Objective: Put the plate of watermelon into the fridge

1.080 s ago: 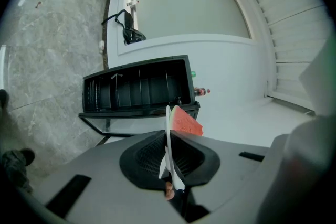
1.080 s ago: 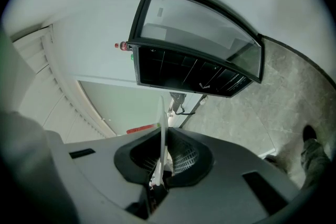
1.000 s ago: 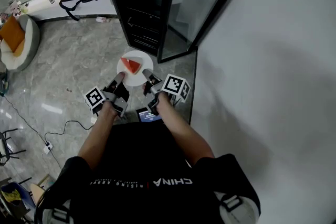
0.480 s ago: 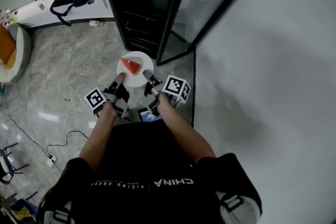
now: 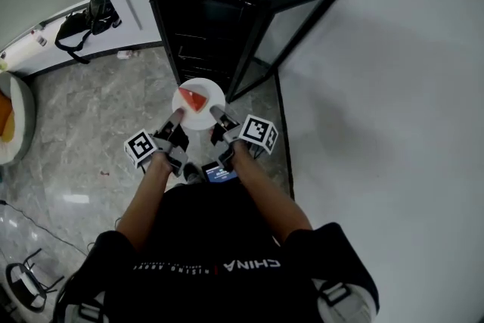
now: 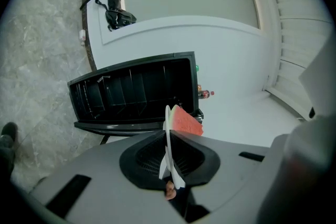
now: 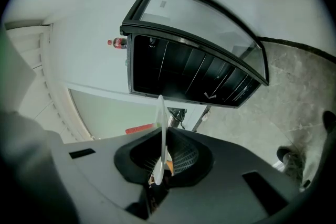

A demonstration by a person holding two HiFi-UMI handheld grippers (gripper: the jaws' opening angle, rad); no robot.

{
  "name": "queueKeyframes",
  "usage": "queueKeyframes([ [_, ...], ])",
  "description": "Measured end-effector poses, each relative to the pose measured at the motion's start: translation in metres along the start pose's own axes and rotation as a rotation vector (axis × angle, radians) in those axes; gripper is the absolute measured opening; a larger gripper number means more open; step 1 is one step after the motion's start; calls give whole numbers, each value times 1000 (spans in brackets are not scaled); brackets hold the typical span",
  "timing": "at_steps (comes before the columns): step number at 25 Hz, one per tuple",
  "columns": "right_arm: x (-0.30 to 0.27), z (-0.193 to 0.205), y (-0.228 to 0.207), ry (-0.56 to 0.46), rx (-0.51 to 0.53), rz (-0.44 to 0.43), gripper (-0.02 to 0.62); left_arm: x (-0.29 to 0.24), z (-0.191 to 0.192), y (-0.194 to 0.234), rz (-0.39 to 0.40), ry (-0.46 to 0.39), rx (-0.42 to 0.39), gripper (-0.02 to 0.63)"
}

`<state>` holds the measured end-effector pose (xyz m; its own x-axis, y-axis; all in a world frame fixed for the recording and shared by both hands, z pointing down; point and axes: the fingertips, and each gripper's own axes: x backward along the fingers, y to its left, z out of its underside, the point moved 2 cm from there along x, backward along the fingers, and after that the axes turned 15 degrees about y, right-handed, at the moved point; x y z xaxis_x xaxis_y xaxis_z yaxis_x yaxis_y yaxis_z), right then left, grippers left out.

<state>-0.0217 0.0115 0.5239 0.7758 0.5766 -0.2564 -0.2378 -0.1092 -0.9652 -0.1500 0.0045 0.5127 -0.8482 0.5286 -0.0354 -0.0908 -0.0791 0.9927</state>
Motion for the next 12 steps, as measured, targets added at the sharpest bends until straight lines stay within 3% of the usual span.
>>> queueKeyframes([
  [6, -6, 2, 1, -57, -17, 31, 31, -3, -10, 7, 34, 56, 22, 31],
  [12, -13, -26, -14, -46, -43, 47, 31, -28, -22, 24, 5, 60, 44, 31],
])
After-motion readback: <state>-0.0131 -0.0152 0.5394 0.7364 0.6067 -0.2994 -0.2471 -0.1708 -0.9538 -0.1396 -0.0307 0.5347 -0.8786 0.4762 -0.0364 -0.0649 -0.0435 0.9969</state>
